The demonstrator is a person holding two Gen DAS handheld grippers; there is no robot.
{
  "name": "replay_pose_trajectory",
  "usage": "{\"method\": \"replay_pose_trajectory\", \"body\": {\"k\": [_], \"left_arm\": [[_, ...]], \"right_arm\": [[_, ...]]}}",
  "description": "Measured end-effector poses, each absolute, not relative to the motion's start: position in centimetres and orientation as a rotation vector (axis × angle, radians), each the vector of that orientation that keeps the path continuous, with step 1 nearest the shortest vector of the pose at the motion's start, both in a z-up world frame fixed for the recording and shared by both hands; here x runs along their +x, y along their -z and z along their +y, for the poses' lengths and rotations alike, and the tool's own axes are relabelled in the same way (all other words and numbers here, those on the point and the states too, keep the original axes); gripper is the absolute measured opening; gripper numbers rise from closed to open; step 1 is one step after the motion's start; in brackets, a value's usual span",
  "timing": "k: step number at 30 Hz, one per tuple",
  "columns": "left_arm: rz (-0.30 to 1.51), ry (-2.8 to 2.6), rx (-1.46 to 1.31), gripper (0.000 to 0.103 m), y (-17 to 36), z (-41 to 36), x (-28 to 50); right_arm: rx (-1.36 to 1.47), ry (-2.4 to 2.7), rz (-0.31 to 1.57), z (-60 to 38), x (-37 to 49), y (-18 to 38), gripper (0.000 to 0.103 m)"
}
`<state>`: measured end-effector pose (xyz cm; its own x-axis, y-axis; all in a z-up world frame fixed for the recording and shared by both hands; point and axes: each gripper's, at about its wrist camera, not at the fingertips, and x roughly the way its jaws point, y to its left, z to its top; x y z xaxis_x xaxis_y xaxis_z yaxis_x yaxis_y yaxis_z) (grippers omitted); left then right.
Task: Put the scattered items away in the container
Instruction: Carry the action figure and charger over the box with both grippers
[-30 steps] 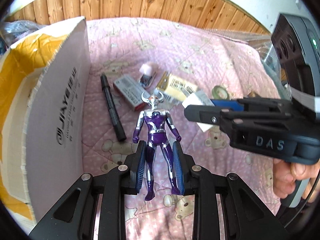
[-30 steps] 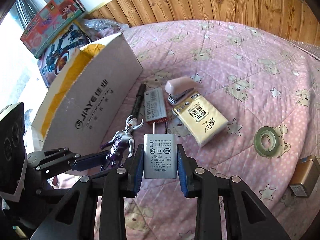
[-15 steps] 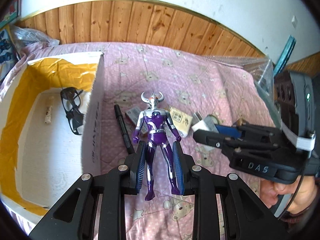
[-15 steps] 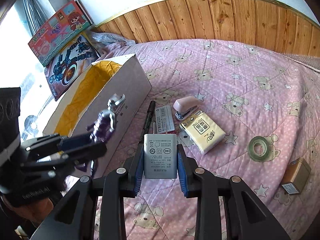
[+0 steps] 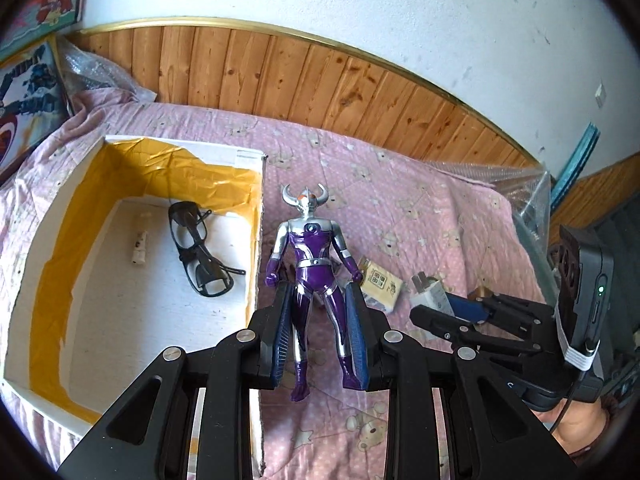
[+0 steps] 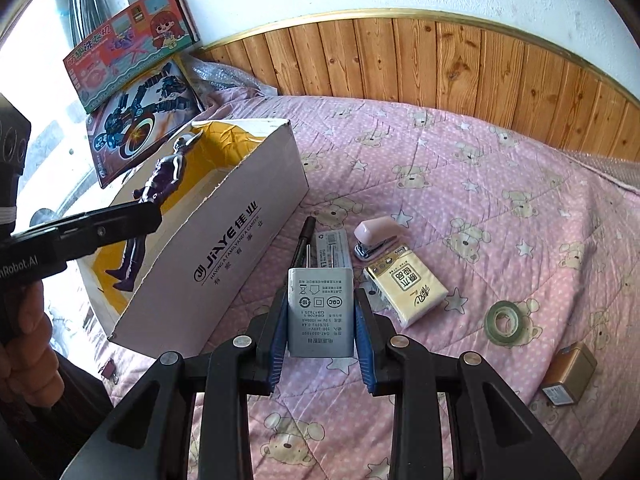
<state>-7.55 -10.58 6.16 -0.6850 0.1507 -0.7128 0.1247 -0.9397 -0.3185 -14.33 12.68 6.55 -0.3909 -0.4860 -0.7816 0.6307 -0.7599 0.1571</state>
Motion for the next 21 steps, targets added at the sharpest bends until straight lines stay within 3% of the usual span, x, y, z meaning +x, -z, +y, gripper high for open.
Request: {"method": "replay_pose_trajectory", "body": {"k": [15,21], "left_arm": [[-0.666,-2.886,-1.149,0.027,-9.4,-15.4,-6.0],[-0.625,-2.922,-1.074,0.027,-11.5,-17.3,-5.0]], "right_arm": [[1.055,2.176,0.252,10.3,-12.2,-8.5,0.032],[1.018,2.172,0.248,9.1,-11.3,-9.5,0.032]]}}
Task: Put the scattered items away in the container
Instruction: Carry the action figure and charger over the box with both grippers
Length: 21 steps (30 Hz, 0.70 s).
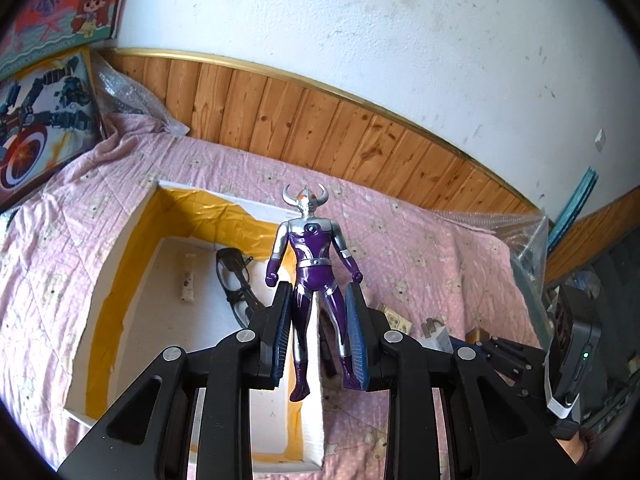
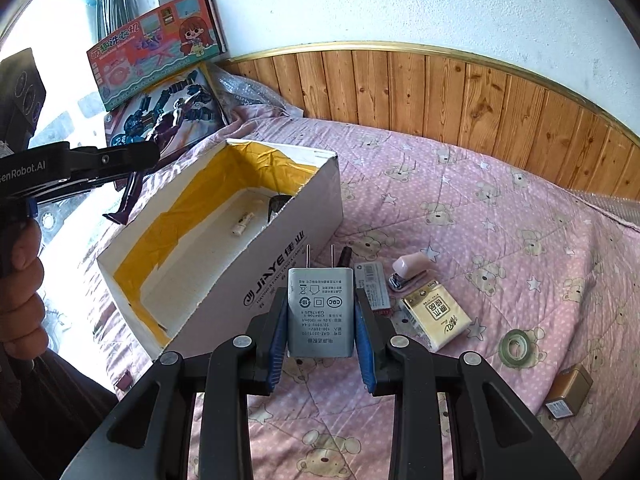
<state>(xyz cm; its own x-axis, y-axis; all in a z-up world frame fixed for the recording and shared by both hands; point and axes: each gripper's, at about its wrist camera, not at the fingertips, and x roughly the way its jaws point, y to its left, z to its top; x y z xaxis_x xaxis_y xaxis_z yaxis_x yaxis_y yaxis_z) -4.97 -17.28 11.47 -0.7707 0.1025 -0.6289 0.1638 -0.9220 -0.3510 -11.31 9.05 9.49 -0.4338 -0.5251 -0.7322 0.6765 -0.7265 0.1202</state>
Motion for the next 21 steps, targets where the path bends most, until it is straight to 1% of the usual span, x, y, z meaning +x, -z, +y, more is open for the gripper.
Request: {"method": "replay_pose_trajectory", "body": {"k": [9,21], "left_arm": [[0.620,2.873,0.995,0.027,-13.1,-20.7,-3.5],[0.596,2.781,1.099,0.027,-10.5,-24.0,-4.7]], "right_arm": [[0.939,2.136,0.219,6.8,-9.2,-11.8,0.032],[0.901,2.048,0.226,1.9,-7.7,-13.0,0.032]]}}
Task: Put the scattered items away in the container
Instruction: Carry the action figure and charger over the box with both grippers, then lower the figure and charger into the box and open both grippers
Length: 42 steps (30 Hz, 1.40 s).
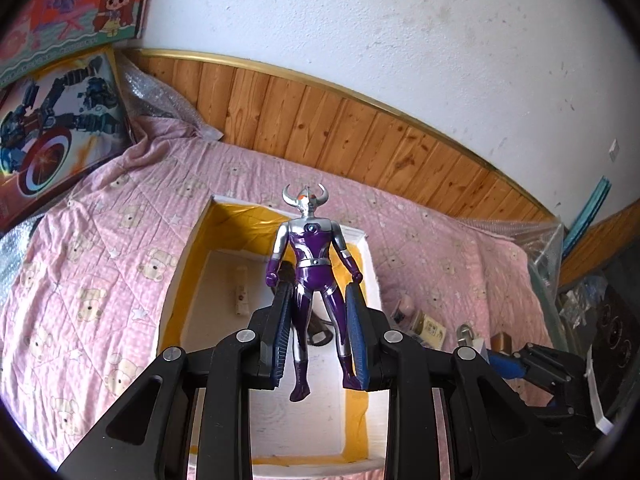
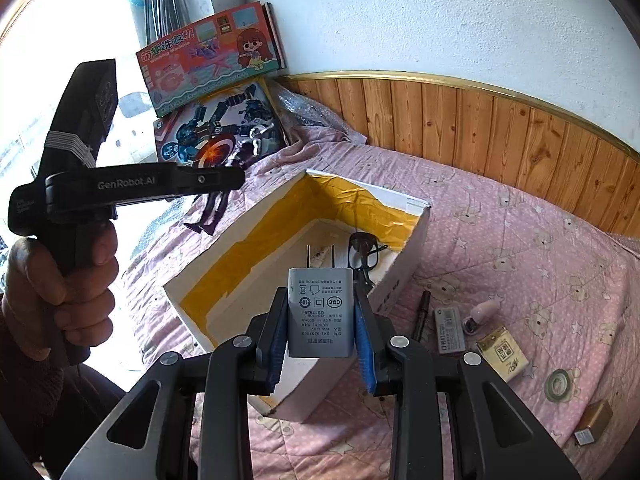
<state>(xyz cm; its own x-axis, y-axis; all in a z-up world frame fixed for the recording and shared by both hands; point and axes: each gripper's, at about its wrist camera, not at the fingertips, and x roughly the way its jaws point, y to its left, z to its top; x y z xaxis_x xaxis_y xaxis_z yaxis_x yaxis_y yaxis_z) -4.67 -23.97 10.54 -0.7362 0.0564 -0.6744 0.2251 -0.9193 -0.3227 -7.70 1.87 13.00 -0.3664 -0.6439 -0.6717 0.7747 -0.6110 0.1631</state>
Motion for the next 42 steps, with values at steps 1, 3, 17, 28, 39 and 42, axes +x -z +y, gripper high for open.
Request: {"method": "replay_pose_trajectory", "body": {"k": [1,3,17,28,39,42], "left_arm": [[0.592,2.771,1.111,0.027,-10.2,-24.1,-4.8],[0.581,2.756,1.133,0.027,-9.7,-24.4,-4.9],[0.454,2.633,1.338,0.027,-5.0,-25.6,-7.6],[0.281,2.523,1.493,0.028,-1.3,-24.6,-10.3],[0.236,2.416,1.605,0.028,2.1,-25.1,-11.5],[0.236,2.403,1.620,0.028,2.2,-25.1,-11.6]], "right_arm": [[0.898,2.044,0.230,1.3,-7.6,-13.0,0.032],[0.899,2.031,0.234,0.3,-7.6,-12.8,0.032],[0.987,1.938,0.374,-5.7,-8.7,-9.1,0.032],[1.098,1.870,0.546,-8.6,-10.0,-5.8,0.032],[1.196,1.761,0.660,-10.6,-10.9,-3.0,0.032],[1.230,1.744,0.685,-11.0,-11.3,-2.2,0.032]]}}
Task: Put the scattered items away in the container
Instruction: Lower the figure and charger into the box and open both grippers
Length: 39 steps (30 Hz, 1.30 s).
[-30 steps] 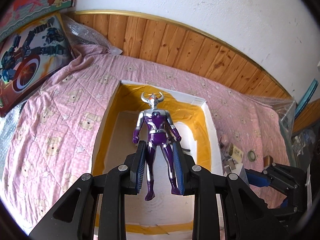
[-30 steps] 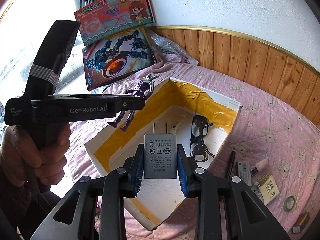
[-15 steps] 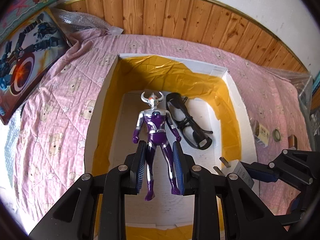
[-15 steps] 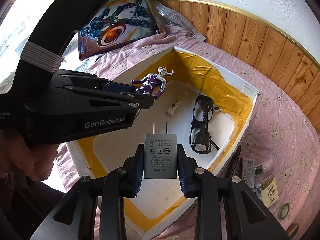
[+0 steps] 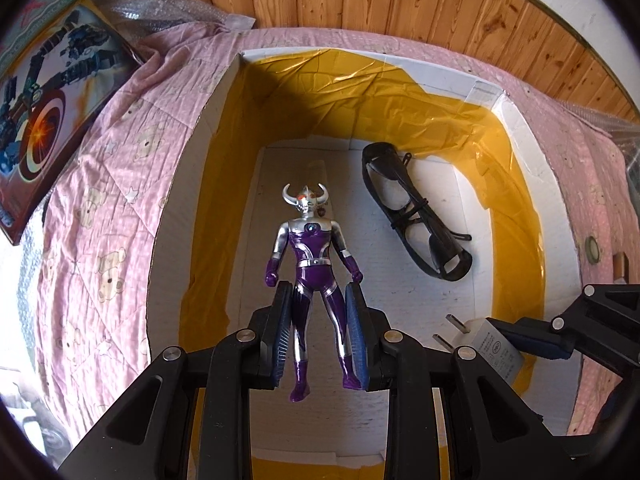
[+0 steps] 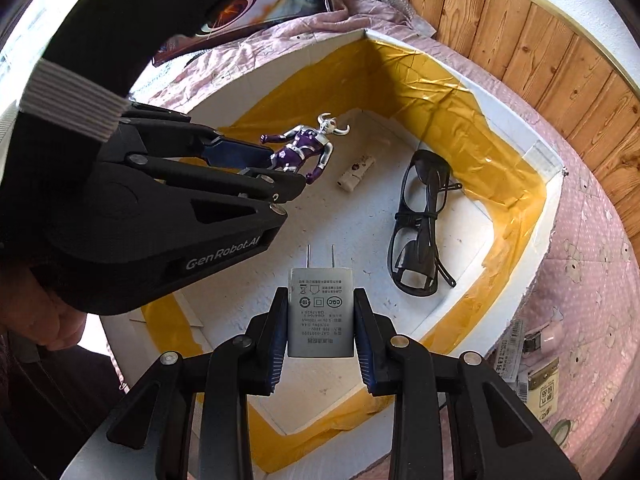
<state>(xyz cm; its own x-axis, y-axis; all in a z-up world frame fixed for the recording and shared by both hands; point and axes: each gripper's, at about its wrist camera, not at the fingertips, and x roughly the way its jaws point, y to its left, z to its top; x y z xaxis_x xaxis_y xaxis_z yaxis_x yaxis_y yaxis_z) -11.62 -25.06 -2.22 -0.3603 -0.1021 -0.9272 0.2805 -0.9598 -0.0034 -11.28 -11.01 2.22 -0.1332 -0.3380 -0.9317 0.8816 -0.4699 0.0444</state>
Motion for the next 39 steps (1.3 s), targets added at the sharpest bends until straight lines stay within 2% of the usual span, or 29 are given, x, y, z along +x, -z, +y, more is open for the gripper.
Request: {"method": "replay_pose_trajectory", "body": {"k": [9,20,25,39], "left_arm": [[0.241,2.365,1.669,0.028,2.8,-25.8,-12.1],[0.312,2.324,1.695,0.029,3.0,-26.4,-11.9],[0.379,2.319,1.682,0.032,2.7,-27.0,-11.9],[0.381,2.351,1.649,0.033,1.6,-26.3,-12.0]], "right_arm": [[1.281,1.706,0.757,-12.5,-11.5,-1.3,0.032],[1.336,1.692,0.710,-13.3,-12.3,-0.2,0.032],[1.328,1.699,0.683,-13.2,-12.2,-0.4,0.032],[1.294,1.731,0.579,-12.3,-12.3,-2.0,0.032]]}}
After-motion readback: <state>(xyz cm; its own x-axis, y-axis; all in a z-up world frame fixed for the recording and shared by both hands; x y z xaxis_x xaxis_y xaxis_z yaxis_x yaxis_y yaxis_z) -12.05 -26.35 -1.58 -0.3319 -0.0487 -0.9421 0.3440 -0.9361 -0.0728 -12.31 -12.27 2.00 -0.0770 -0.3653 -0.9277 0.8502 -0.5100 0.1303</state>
